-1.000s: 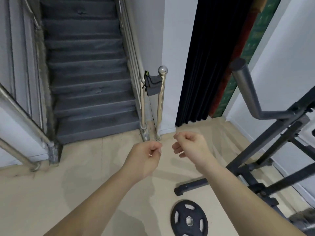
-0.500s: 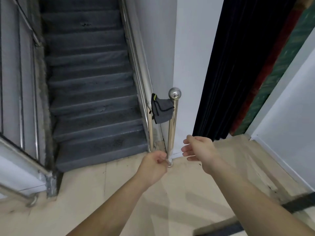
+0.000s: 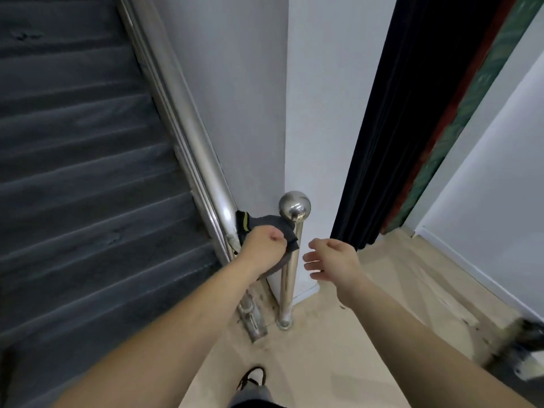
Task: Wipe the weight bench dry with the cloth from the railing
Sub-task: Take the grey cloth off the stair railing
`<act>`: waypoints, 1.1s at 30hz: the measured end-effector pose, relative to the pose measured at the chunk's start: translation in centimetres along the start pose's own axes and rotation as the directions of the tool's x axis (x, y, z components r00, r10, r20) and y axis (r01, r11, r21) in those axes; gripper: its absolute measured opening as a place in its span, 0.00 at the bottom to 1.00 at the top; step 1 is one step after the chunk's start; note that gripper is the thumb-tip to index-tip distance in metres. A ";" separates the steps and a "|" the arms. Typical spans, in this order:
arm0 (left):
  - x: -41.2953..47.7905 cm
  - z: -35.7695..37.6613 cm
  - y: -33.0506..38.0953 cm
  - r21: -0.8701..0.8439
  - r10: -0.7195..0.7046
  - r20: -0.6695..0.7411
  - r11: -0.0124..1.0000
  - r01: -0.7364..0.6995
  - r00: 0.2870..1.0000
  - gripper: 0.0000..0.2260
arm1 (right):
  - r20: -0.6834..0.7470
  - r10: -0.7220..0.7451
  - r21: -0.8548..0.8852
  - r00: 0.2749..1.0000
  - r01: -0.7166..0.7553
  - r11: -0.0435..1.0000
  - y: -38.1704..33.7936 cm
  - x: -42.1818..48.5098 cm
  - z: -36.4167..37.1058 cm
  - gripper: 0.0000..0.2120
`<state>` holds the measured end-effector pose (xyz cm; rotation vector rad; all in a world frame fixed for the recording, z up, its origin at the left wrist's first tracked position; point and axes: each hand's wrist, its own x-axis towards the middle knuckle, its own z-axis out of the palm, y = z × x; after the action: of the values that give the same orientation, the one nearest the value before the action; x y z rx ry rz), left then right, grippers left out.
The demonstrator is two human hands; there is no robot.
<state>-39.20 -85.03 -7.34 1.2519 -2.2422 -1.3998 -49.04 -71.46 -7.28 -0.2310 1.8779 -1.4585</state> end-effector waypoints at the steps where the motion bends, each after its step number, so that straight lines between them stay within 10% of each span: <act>1: 2.5 -0.8 0.2 0.061 0.011 0.025 0.998 -0.013 1.000 0.08 | -0.013 0.022 0.015 1.000 -0.022 1.000 -0.6 1.6 1.1 0.10; 8: 16.7 -4.9 -1.2 0.593 0.139 0.298 0.748 -0.297 0.944 0.09 | -0.078 0.123 -0.031 0.989 -0.126 0.992 -2.3 9.9 6.4 0.12; 14: 21.0 -4.4 -2.5 0.740 -0.138 0.457 0.607 -0.289 0.879 0.15 | -0.051 0.226 -0.005 0.973 -0.226 0.974 -1.1 10.8 8.0 0.10; 21: 20.0 -6.1 0.4 0.163 -0.225 0.465 0.972 0.166 0.856 0.06 | -0.067 0.267 0.168 0.961 -0.253 0.953 0.5 10.3 8.9 0.21; 27: 11.6 -7.3 3.0 -0.274 -0.106 0.641 0.894 0.355 0.760 0.09 | -0.070 0.269 0.415 0.961 -0.217 0.884 0.9 8.6 7.9 0.26; 33: 5.1 -2.4 1.7 -0.233 -0.108 0.768 0.871 0.432 0.632 0.09 | 0.048 0.338 0.795 0.940 -0.241 0.557 1.9 4.1 7.2 0.19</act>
<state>-41.88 -90.04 -5.96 1.0063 -1.9950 -2.7438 -46.83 -78.53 -11.38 0.5882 1.0756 -1.9258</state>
